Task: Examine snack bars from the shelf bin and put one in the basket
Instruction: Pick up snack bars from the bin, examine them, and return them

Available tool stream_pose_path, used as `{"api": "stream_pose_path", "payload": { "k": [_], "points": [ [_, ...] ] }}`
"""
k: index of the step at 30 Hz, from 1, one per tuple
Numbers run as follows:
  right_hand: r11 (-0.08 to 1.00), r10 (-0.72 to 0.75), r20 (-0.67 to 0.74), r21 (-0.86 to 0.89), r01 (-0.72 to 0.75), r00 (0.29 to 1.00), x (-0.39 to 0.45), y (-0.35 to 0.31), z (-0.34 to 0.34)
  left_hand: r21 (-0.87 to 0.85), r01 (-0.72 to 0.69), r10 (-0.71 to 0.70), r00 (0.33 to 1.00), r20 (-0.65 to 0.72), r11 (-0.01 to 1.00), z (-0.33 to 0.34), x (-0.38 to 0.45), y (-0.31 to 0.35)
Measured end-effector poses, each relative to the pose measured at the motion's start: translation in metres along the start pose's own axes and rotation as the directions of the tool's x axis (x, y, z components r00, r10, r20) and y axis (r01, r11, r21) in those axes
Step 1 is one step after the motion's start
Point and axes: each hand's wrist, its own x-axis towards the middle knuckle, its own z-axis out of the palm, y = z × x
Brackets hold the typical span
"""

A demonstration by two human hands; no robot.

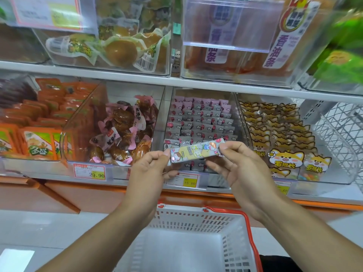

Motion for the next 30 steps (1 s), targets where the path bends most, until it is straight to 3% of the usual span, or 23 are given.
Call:
{"api": "stream_pose_path", "payload": {
  "k": [3,6,8,13,16,19,25,30],
  "points": [
    [0.966,-0.091,0.173,-0.222,0.129,0.981,-0.004,-0.003,-0.001,0.014,-0.011,0.011,1.0,-0.019,1.0,-0.002,0.0,0.002],
    [0.796,-0.22,0.346,-0.477,0.373,0.912,-0.011,-0.004,-0.001,0.018,-0.011,0.011,1.0,-0.005,1.0,-0.003,-0.003,0.005],
    [0.734,-0.242,0.355,-0.541,0.41,0.903,-0.013,-0.002,0.0,0.014,-0.02,0.02,1.0,0.004,1.0,-0.002,-0.004,0.006],
    [0.872,-0.208,0.189,-0.409,0.27,0.96,-0.009,-0.001,0.0,-0.109,-0.076,0.084,0.994,0.071,0.991,-0.003,-0.002,0.007],
    [0.863,-0.22,0.107,-0.442,0.245,0.97,-0.004,-0.001,-0.002,-0.149,-0.081,0.105,0.982,0.16,0.986,-0.003,-0.003,0.008],
    [0.886,-0.146,0.106,-0.429,0.178,0.984,0.0,-0.002,-0.005,-0.122,-0.057,0.071,0.99,0.119,0.991,-0.003,-0.001,0.006],
    [0.971,0.057,0.149,-0.236,-0.02,0.987,0.007,-0.009,-0.008,-0.032,-0.016,0.017,1.0,0.026,0.999,-0.007,0.004,0.002],
    [0.982,0.095,0.047,-0.17,-0.086,0.994,0.007,-0.005,-0.012,-0.073,0.041,-0.039,0.999,0.026,0.996,-0.006,0.005,0.002]
  ]
}}
